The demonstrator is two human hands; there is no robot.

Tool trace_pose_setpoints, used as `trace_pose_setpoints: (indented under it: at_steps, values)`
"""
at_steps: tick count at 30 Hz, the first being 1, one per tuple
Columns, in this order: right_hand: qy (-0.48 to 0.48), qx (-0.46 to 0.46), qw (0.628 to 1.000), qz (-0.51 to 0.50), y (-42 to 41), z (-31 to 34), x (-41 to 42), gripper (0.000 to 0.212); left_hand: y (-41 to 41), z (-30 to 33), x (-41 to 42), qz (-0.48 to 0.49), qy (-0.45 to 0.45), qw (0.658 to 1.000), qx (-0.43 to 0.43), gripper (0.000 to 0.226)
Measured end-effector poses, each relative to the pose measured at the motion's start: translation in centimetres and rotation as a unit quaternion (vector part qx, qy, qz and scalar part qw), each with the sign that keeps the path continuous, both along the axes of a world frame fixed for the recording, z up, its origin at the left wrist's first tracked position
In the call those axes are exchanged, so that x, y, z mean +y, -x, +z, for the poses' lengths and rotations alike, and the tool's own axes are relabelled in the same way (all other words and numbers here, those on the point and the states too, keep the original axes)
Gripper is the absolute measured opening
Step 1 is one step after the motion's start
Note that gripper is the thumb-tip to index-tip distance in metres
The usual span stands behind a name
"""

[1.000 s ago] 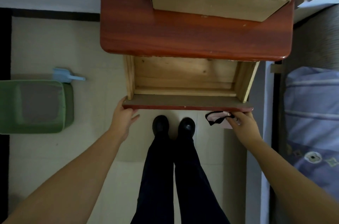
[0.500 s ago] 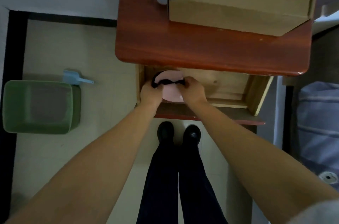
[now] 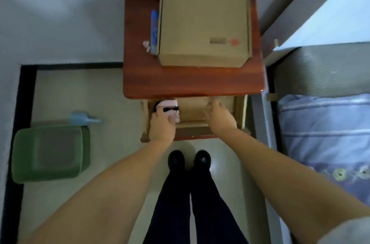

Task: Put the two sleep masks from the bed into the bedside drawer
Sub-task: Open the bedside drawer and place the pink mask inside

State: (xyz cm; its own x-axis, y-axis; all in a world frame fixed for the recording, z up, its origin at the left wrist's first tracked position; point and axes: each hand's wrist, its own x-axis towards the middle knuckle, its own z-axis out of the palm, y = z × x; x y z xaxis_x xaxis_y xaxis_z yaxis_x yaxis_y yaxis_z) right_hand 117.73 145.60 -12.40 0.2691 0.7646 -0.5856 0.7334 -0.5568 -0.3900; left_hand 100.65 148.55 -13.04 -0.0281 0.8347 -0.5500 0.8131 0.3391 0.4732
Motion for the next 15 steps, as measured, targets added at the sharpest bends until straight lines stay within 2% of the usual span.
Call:
trace_pose_setpoints:
  at_steps: [2, 4, 7, 8, 12, 15]
  values:
    - [-0.067, -0.053, 0.996, 0.008, -2.0, 5.0, -1.8, 0.044, -2.3, 5.0, -0.8, -0.040, -0.032, 0.998, -0.025, 0.037]
    - [-0.113, -0.114, 0.987, 0.018, -3.8, 8.4, -2.7, 0.049, -5.1, 8.5, -0.9, -0.064, -0.072, 0.995, -0.008, 0.040]
    - [-0.149, -0.198, 0.969, -0.020, -8.5, 13.6, -4.9, 0.053, -11.3, 13.8, -1.1, -0.193, -0.177, 0.965, 0.009, 0.043]
    - [-0.153, -0.226, 0.961, -0.039, -10.6, 15.0, -5.7, 0.054, -13.7, 15.6, -1.3, -0.241, -0.206, 0.948, 0.005, 0.044]
    - [-0.146, -0.298, 0.933, -0.136, -20.7, 20.4, -11.8, 0.052, -24.4, 21.0, -3.5, -0.447, -0.286, 0.848, 0.009, 0.040]
    - [-0.153, -0.327, 0.912, -0.196, -27.9, 22.9, -17.8, 0.049, -32.5, 23.3, -6.3, -0.520, -0.308, 0.797, 0.007, 0.036]
